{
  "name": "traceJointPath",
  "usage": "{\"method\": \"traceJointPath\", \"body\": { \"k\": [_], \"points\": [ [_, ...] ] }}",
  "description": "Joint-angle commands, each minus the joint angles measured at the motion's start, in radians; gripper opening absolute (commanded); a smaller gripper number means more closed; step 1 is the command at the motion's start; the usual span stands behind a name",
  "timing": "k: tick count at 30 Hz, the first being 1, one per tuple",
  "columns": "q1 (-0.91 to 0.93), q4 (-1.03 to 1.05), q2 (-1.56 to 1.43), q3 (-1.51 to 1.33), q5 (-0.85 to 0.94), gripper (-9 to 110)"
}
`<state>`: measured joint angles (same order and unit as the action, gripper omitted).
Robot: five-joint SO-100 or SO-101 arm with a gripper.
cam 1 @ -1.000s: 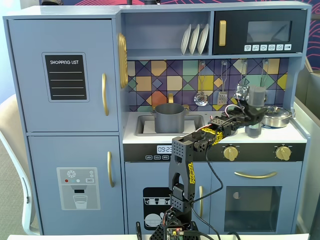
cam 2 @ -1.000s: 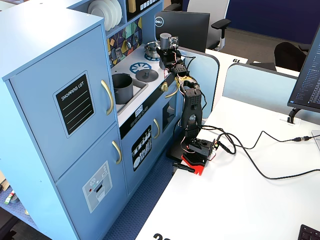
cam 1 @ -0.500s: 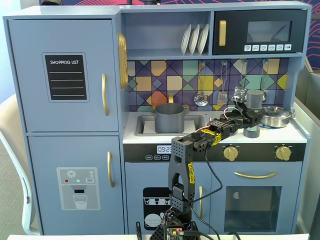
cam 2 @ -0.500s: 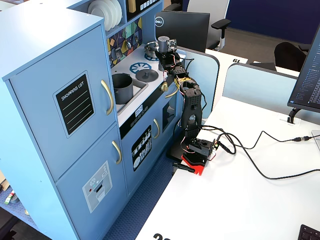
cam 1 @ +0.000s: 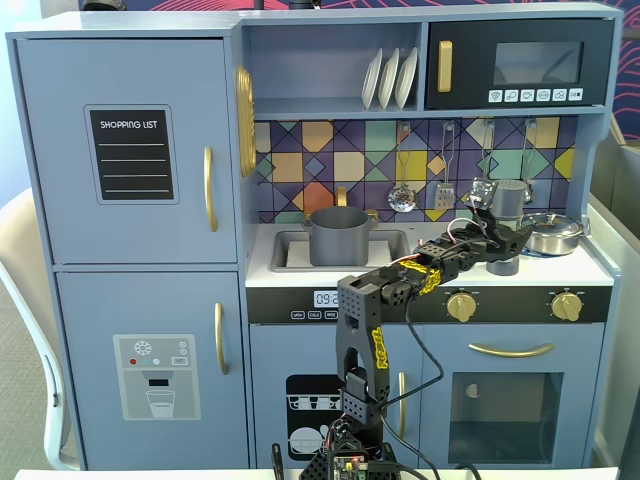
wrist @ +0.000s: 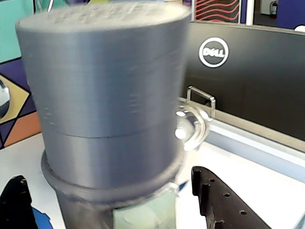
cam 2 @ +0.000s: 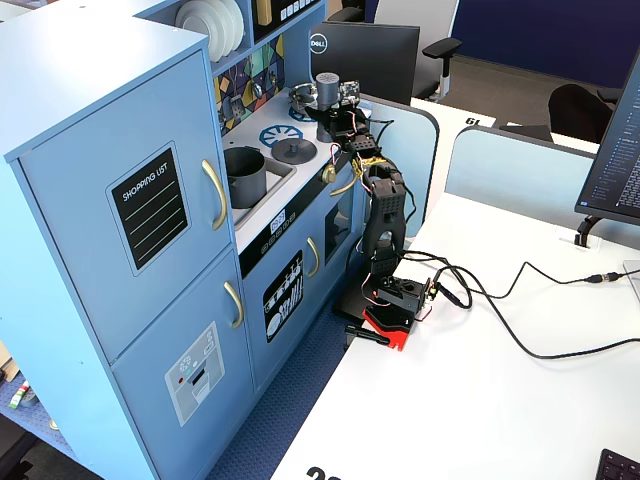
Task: Put salt in the gray recipient
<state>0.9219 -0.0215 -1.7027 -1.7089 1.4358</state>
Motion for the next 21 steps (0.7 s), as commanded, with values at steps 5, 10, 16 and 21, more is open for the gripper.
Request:
{"method": "traceJointPath", "body": {
  "k": [5,10,16,21],
  "points": [
    [0.044,0.121,-0.422,-0.221,-0.023,47],
    [0.018,0.505,-0.861,-0.474,0.005,36],
    [-0.259,1.083,-1.293,-0.584,0.097,0],
    [-0.537,1.269,-1.448,-0.710,0.198,0]
  ]
}}
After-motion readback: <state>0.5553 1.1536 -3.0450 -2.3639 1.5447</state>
